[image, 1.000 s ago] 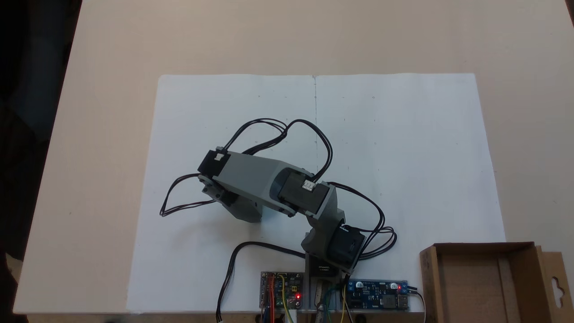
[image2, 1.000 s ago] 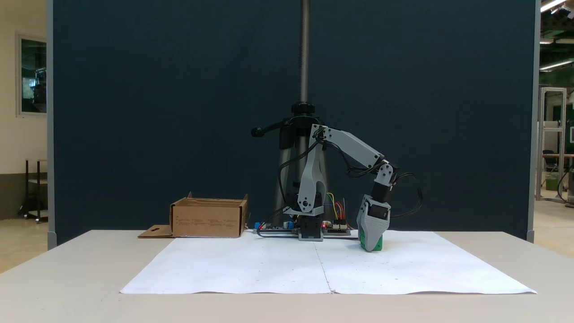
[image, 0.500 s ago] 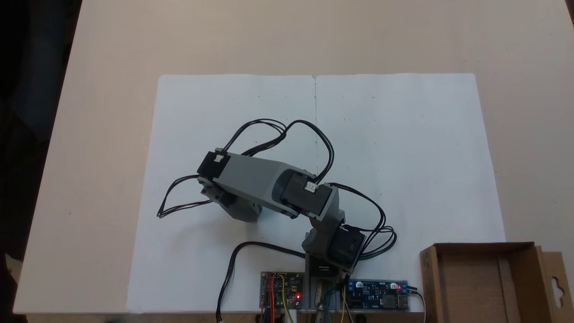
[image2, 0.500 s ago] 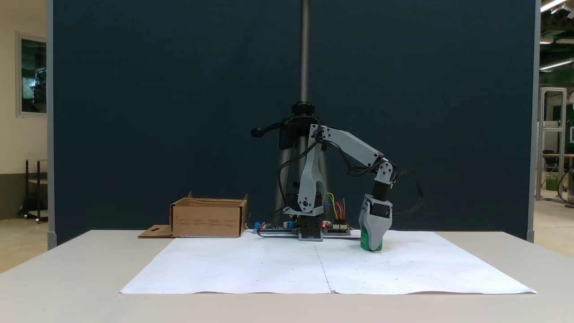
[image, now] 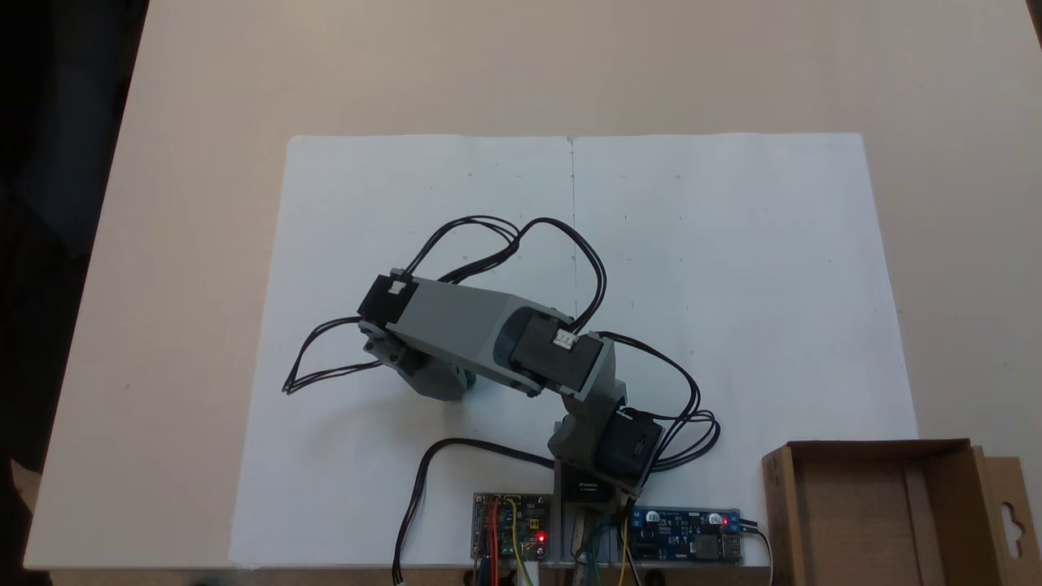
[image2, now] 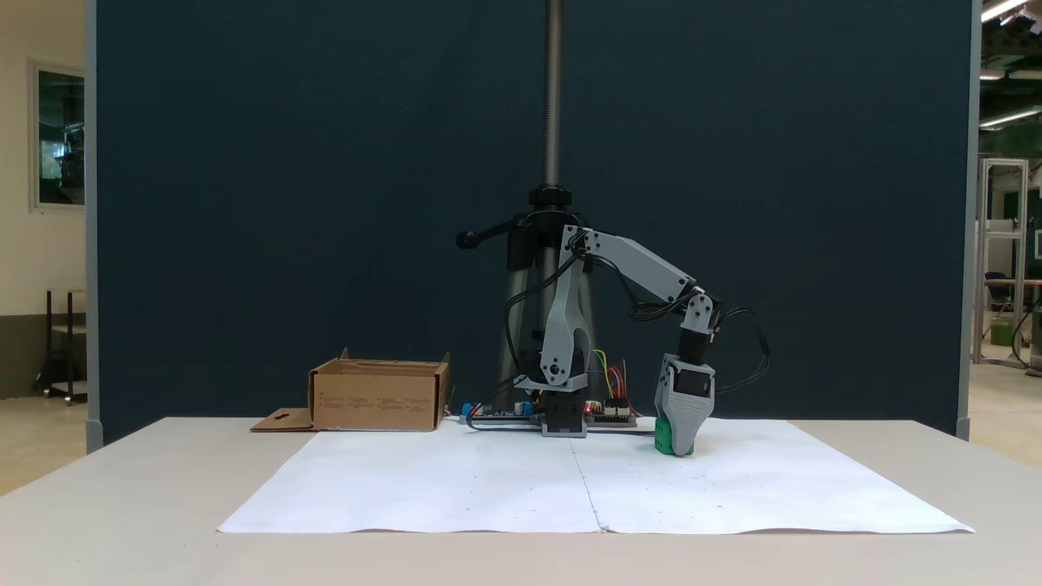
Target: Grasp a green dice and put it in the bin.
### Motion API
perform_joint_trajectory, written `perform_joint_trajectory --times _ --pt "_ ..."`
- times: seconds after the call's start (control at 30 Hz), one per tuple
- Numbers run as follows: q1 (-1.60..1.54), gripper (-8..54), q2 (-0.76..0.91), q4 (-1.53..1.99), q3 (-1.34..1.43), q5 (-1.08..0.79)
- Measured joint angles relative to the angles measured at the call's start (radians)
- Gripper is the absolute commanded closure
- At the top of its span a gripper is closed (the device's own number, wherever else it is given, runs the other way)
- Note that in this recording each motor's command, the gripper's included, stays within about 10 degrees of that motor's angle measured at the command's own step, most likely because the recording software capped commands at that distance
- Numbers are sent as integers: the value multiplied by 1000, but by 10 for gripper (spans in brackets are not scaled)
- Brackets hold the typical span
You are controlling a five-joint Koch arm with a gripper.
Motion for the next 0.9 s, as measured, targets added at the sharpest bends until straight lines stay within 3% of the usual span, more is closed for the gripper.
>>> perform_joint_trajectory --times 0.5,0.9 --pt "0 163 0 -6 21 0" --pt "0 316 14 -8 32 0"
